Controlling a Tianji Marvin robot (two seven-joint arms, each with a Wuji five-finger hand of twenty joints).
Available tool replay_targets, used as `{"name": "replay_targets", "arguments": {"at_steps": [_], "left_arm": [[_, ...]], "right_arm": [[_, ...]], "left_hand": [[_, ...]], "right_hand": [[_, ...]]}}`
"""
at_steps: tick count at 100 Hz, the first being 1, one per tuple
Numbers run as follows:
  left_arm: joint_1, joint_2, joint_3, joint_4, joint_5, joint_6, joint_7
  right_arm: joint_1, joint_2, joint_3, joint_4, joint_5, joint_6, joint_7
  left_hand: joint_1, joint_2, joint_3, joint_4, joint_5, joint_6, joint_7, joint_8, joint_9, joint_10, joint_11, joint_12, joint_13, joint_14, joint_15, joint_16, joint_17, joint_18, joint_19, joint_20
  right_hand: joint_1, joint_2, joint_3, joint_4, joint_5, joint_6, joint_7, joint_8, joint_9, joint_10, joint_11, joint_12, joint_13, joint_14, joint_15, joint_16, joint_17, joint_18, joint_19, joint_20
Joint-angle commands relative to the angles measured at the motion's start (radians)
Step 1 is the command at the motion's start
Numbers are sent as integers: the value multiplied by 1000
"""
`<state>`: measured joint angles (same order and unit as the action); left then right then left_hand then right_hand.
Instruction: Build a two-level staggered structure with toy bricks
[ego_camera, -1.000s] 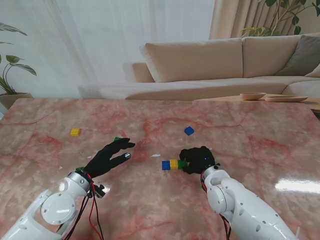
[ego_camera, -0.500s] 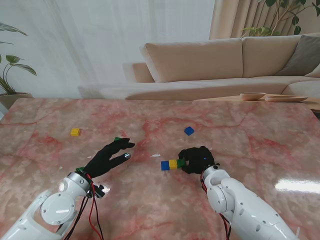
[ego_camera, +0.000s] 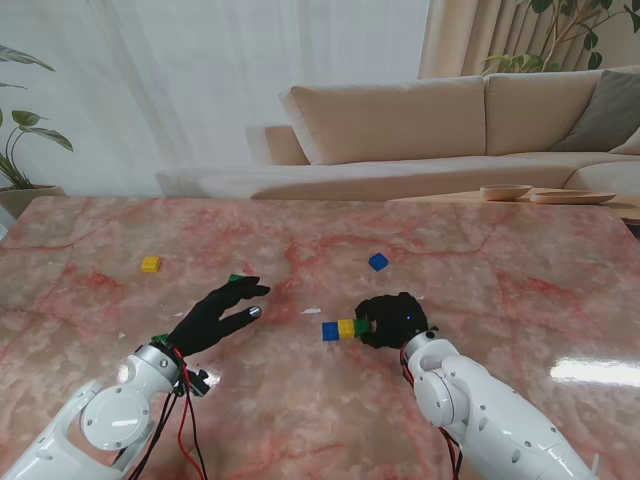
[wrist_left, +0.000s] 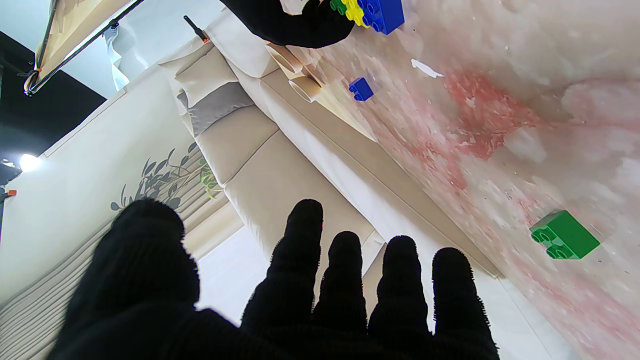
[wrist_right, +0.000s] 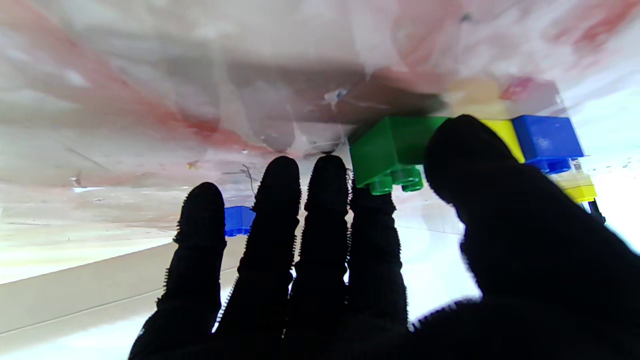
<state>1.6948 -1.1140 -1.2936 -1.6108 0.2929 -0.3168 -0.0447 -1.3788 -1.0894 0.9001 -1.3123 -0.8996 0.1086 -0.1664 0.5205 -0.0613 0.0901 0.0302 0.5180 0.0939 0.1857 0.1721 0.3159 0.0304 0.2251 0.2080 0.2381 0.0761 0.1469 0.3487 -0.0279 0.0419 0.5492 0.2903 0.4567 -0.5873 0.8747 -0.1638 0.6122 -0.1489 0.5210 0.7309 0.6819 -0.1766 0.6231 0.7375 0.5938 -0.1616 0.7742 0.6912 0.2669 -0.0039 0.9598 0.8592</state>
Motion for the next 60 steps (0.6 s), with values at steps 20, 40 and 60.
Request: {"name": "replay_targets", "arguments": {"at_steps": [20,40,60], "left_arm": [[7,0,1,-3,1,4,1],[7,1,-1,-4,2,6,0],[12,0,-2,-6,-1,10,0]], "right_arm": [[-27,3,23,-28,-11,-8,25],[-83,5,82,-112,-32,0,29],[-171,1,187,-228,-22,-2,39]], "left_hand": [[30,38,-30,-25,8,-22,0,11,27,-23,-24,-7,-7,-46,-40,-12,-7,-5,-34,-3],[29,39,-31,-24,8,-22,-1,10,27,-25,-24,-7,-7,-46,-40,-12,-6,-7,-35,-3],[29,40,-32,-24,8,-22,-1,10,27,-24,-23,-7,-7,-48,-40,-12,-5,-8,-35,-2]], "right_hand": [[-66,42,-169,62,-117,71,-118,-17,-141,34,-80,-82,-132,14,-75,-45,-68,-24,-67,-19],[-166,105,-199,91,-185,111,-206,-50,-228,63,-160,-177,-207,36,-217,-138,-144,-24,-217,-77],[-222,144,-182,98,-211,124,-262,-84,-233,78,-276,-295,-194,52,-433,-260,-142,-13,-352,-157]]}}
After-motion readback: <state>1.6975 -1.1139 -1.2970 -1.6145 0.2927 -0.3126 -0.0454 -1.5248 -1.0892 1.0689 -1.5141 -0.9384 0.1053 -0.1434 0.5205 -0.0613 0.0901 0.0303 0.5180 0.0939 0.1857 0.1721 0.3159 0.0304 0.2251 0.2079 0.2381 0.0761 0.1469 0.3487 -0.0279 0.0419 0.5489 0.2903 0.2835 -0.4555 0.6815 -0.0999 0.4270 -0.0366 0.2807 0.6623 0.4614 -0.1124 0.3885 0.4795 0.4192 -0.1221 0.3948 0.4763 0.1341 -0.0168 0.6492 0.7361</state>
